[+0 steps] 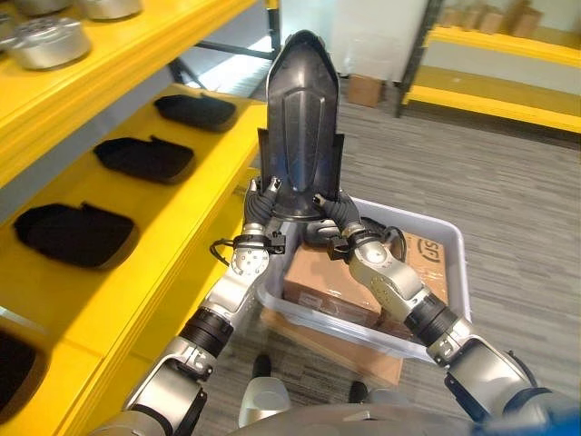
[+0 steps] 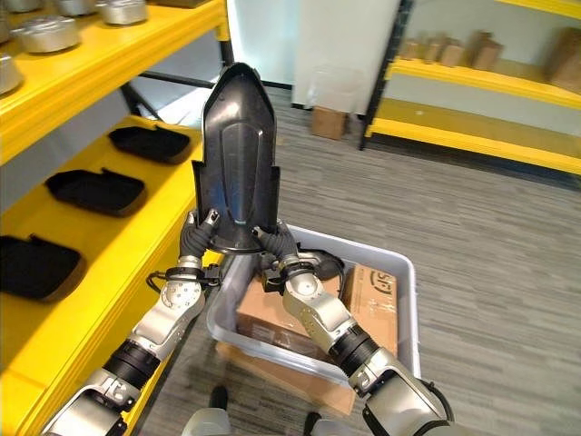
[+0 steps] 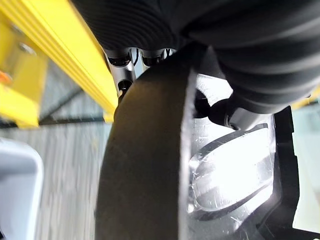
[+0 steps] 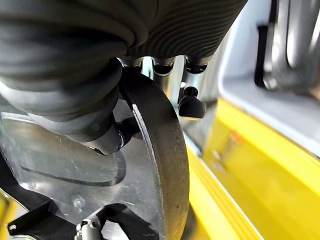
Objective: Move parts from the plastic box to the shelf.
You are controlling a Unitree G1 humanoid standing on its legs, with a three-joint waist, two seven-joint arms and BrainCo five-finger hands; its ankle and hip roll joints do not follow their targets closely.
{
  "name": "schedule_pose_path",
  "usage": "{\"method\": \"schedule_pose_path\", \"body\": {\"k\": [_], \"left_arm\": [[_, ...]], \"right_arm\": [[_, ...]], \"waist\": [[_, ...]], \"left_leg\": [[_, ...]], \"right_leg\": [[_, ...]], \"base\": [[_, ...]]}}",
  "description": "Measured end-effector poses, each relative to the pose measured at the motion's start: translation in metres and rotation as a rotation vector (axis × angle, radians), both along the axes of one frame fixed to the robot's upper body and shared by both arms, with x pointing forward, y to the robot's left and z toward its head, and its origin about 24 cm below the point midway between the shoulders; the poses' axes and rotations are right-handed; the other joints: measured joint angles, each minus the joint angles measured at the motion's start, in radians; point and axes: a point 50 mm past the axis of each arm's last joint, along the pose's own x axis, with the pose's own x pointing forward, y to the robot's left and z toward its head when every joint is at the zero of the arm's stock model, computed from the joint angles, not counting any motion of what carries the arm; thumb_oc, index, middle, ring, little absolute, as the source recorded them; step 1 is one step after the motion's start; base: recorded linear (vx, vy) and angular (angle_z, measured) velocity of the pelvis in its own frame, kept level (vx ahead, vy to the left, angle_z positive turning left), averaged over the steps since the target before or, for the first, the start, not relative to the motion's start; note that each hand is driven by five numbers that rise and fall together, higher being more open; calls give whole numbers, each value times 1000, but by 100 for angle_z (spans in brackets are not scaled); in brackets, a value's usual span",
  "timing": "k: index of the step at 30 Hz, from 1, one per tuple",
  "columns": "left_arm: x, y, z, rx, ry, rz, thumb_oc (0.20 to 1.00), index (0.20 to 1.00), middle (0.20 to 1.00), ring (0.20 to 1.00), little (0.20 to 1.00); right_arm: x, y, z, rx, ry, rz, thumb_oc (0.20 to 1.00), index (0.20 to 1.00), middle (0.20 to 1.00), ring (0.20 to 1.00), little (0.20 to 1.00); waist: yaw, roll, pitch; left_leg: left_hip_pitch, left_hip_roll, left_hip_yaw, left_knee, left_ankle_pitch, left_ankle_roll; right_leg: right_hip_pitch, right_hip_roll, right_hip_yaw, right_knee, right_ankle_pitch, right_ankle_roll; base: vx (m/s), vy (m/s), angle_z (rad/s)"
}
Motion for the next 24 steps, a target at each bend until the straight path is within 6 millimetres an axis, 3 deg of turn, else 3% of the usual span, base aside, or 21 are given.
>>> {"method": "schedule_pose_path", "body": {"k": [3,4,5,6,7,9,10,14,17,18,20,21,22,23,24], "left_arm": [[-6,3,-7,-9,18,8,200,200,200,200,200],[-7,4,-9,-19,26,9,200,200,200,200,200],[-7,5,-10,-20,32,11,200,200,200,200,200],[-7,6,-12,-15,42,1,200,200,200,200,200],[-6,6,-12,-8,44,-9,200,200,200,200,200],[-6,12,-12,24,42,-22,200,200,200,200,200],[-6,12,-14,32,51,-29,200,200,200,200,200],[-6,10,-14,23,49,-27,200,200,200,200,200],[-6,10,-14,17,47,-24,200,200,200,200,200],[-5,6,-16,-5,54,-25,200,200,200,200,200],[-2,4,-16,-2,60,-26,200,200,200,200,200],[1,1,-15,-13,56,-27,200,200,200,200,200],[2,0,-14,-13,49,-32,200,200,200,200,200],[3,0,-13,-9,46,-34,200,200,200,200,200],[3,3,-13,7,45,-37,200,200,200,200,200]], "right_arm": [[-3,2,-6,-12,21,21,200,200,200,200,200],[-4,3,-6,-15,26,24,200,200,200,200,200],[-5,3,-8,-15,33,22,200,200,200,200,200],[-7,2,-11,-16,46,16,200,200,200,200,200],[-8,2,-12,-8,54,13,200,200,200,200,200],[-9,6,-13,1,63,8,200,200,200,200,200],[-10,6,-15,-2,72,6,200,200,200,200,200],[-10,5,-15,-1,71,3,200,200,200,200,200],[-10,5,-14,-6,67,4,200,200,200,200,200],[-10,4,-15,-9,73,1,200,200,200,200,200],[-7,2,-14,-13,86,-6,200,200,200,200,200],[-6,0,-14,-16,100,-9,200,200,200,200,200],[-6,1,-14,-14,102,-9,200,200,200,200,200],[-6,1,-14,-5,105,-12,200,200,200,200,200],[-9,2,-18,-2,122,-9,200,200,200,200,200]], "waist": [[30,27,-10],[52,35,-14],[56,43,-16],[48,64,-30],[45,60,-32],[56,-2,-13],[51,-27,-13],[3,-32,-11],[-30,-23,-14],[-39,0,-21],[-44,-10,-21],[-55,0,-19],[-64,14,-21],[-62,17,-20],[-64,24,-22]], "left_leg": [[-54,-10,-15,28,70,66],[-91,-17,-16,14,154,44],[-102,-21,-1,16,159,57],[-111,-28,102,22,20,80],[-109,-45,146,20,-36,90],[-124,-49,238,42,-47,73],[-132,-47,280,95,-58,57],[-39,-41,323,178,-85,29],[71,-5,379,187,-97,20],[98,-9,380,147,-97,9],[84,-46,398,110,-104,40],[83,-62,429,70,-111,88],[90,-70,453,35,-130,110],[95,-82,455,16,-133,107],[92,-91,503,4,-155,112]], "right_leg": [[-15,7,-48,42,-19,-26],[-29,-8,-98,60,-39,-56],[-28,-7,-129,62,-36,-68],[-10,-7,-215,58,-47,-91],[-7,-18,-256,59,-46,-98],[-8,-71,-303,50,-41,-113],[0,-108,-354,10,-7,-104],[45,-180,-434,-69,43,-76],[52,-228,-465,-68,62,-42],[20,-236,-449,-7,46,-14],[-17,-250,-392,12,43,-9],[-18,-254,-389,4,49,1],[-20,-255,-390,6,55,12],[-19,-273,-394,6,61,36],[7,-300,-427,2,68,55]], "base": [[-191,-73,71],[-125,-40,111],[-208,-9,153],[-160,35,141],[-190,71,143],[-203,141,103],[-244,201,109],[-158,198,85],[-155,287,55],[-173,363,48],[-160,379,74],[-141,445,105],[-129,485,92],[-76,456,87],[-42,579,81]]}}
